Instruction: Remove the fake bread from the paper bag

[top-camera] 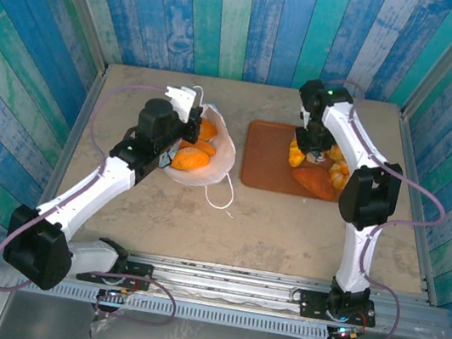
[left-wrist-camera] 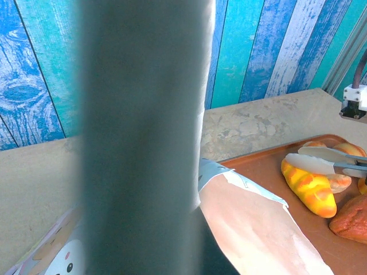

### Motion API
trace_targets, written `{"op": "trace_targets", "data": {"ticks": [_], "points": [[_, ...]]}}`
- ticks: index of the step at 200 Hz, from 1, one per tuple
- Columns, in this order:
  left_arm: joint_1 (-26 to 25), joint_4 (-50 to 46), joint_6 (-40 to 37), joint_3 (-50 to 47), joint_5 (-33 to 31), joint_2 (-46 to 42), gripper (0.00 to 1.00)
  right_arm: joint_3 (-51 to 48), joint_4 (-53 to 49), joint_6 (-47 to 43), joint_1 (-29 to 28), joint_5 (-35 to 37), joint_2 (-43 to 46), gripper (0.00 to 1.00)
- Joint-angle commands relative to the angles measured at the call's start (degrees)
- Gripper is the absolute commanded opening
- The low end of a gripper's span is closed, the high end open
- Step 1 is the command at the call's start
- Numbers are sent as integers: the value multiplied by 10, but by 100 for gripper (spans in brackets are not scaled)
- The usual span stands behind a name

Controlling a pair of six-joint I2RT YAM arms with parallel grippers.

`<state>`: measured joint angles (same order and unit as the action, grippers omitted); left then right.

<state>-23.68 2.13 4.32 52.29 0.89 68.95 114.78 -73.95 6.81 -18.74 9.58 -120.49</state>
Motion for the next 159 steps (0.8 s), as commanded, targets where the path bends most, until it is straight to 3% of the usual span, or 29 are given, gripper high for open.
{"op": "trace_targets", "data": {"ticks": [1, 107, 159], "points": [[-1, 28, -4, 19, 6, 12, 0, 23, -3, -2, 4, -1, 6, 42], [-1, 19, -11, 22, 2, 1, 0, 15, 5, 16, 4, -47, 89, 41], [-1, 19, -16, 23, 1, 1, 0, -97, 58, 36, -4, -179, 246, 40]]}}
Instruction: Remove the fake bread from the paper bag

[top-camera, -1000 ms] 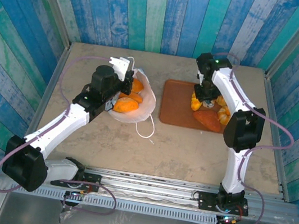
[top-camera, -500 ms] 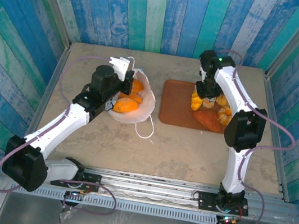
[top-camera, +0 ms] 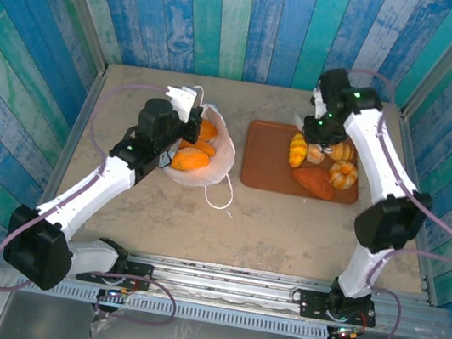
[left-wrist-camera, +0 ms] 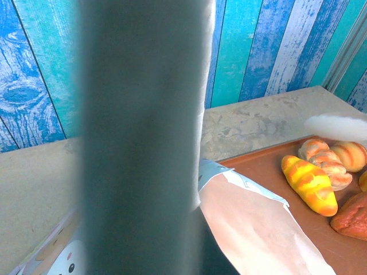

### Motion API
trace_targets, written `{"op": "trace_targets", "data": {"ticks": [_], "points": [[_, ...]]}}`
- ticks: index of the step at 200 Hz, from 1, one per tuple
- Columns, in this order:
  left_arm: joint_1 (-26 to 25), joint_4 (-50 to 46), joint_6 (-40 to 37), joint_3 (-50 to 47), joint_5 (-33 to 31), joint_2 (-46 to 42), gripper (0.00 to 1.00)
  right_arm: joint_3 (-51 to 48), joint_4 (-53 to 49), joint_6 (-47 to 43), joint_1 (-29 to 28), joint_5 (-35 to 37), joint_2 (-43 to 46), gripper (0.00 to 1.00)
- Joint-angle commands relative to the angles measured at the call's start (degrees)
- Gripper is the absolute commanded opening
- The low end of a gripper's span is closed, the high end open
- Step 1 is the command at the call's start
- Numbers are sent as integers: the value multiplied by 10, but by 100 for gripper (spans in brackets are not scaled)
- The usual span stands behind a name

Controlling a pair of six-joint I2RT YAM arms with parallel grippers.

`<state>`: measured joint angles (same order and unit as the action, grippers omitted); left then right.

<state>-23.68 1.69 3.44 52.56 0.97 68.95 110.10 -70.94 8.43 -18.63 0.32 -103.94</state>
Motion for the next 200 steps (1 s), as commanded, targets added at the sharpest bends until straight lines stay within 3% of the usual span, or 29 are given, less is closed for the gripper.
{"op": "trace_targets", "data": {"ticks": [1, 31, 76, 99, 141, 200], "points": [[-1, 23, -7, 20, 0, 1, 0, -53, 30, 20, -5, -90, 85, 40], [-1, 23, -9, 22, -1, 0, 0, -140, 70, 45, -30, -164, 192, 41], [-1, 19, -11, 26, 1, 6, 0, -195, 57, 74, -134, -127, 271, 41], [-1, 15, -14, 27, 1, 5, 0, -200, 42, 69, -212, -91, 269, 41], [-1, 2, -26, 33, 3, 5, 0, -201, 45, 30, -294, -51, 232, 41], [-1, -6, -34, 33, 22, 8, 0, -146, 55, 3, -322, -45, 149, 42]]}}
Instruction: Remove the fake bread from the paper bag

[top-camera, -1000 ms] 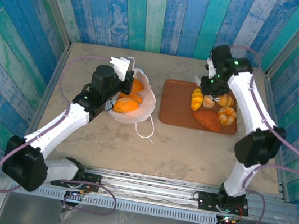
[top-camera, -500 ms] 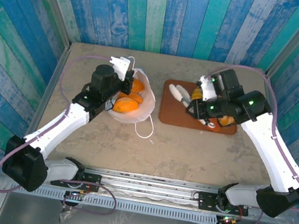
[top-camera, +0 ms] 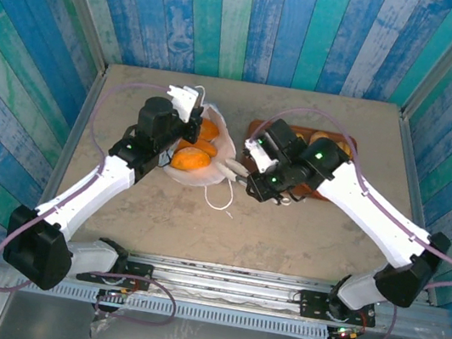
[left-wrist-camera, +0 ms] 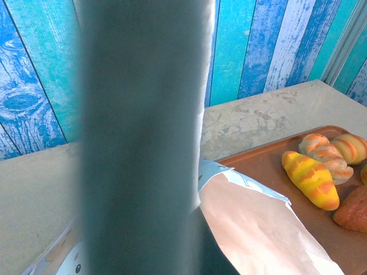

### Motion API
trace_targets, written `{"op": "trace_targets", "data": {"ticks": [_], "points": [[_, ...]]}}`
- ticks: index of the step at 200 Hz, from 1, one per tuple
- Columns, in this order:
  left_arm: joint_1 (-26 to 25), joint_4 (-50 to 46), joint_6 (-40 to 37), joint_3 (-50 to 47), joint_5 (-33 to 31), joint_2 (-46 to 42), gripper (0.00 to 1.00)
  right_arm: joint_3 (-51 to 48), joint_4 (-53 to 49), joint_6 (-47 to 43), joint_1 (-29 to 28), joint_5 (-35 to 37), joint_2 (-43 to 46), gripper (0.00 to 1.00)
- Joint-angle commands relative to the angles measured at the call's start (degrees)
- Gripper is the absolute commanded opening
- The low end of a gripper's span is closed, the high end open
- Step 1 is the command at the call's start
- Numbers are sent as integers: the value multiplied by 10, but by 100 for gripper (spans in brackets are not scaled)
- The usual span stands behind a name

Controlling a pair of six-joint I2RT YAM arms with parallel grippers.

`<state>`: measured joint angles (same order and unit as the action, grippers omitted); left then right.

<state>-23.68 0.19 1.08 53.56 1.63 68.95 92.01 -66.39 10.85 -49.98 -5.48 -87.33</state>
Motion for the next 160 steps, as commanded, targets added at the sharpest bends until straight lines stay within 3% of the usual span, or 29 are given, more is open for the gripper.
{"op": "trace_targets", "data": {"ticks": [1, 160], "points": [[-1, 9, -11, 23, 16, 8, 0, 37, 10, -22, -10, 13, -18, 42], [-1, -7, -28, 20, 64, 6, 0, 130, 27, -51, -25, 17, -183, 47]]}}
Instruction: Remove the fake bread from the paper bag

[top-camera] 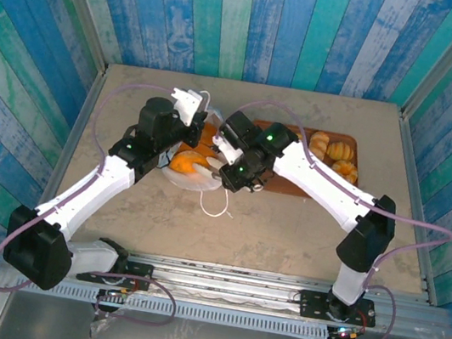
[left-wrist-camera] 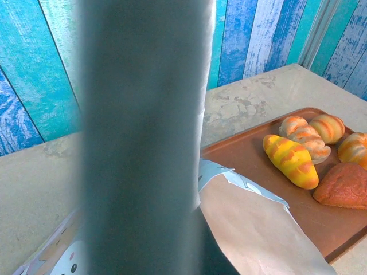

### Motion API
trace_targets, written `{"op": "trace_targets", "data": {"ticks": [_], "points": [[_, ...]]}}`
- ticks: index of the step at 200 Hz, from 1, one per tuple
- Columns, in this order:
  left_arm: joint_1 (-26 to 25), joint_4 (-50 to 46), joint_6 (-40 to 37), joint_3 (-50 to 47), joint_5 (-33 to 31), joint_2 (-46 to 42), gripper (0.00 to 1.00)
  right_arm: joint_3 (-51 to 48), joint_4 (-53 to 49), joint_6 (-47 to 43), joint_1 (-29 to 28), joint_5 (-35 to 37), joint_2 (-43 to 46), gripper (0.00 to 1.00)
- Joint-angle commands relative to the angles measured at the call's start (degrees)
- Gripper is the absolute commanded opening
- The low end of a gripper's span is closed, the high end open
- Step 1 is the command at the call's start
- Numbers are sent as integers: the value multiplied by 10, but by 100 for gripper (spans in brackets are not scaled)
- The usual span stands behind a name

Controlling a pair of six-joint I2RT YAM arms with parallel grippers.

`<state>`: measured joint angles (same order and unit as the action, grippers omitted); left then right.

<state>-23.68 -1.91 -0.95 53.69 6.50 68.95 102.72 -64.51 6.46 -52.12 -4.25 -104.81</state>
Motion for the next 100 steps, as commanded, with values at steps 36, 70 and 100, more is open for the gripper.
{"op": "trace_targets", "data": {"ticks": [36, 70, 100], "points": [[-1, 13, -6, 19, 19, 6, 0, 28, 9, 0, -4, 7, -25, 49], [-1, 14, -5, 21, 23, 9, 0, 34, 10, -4, -3, -6, -40, 51], [-1, 15, -4, 21, 25, 11, 0, 42, 10, -8, -4, -9, -53, 51]]}}
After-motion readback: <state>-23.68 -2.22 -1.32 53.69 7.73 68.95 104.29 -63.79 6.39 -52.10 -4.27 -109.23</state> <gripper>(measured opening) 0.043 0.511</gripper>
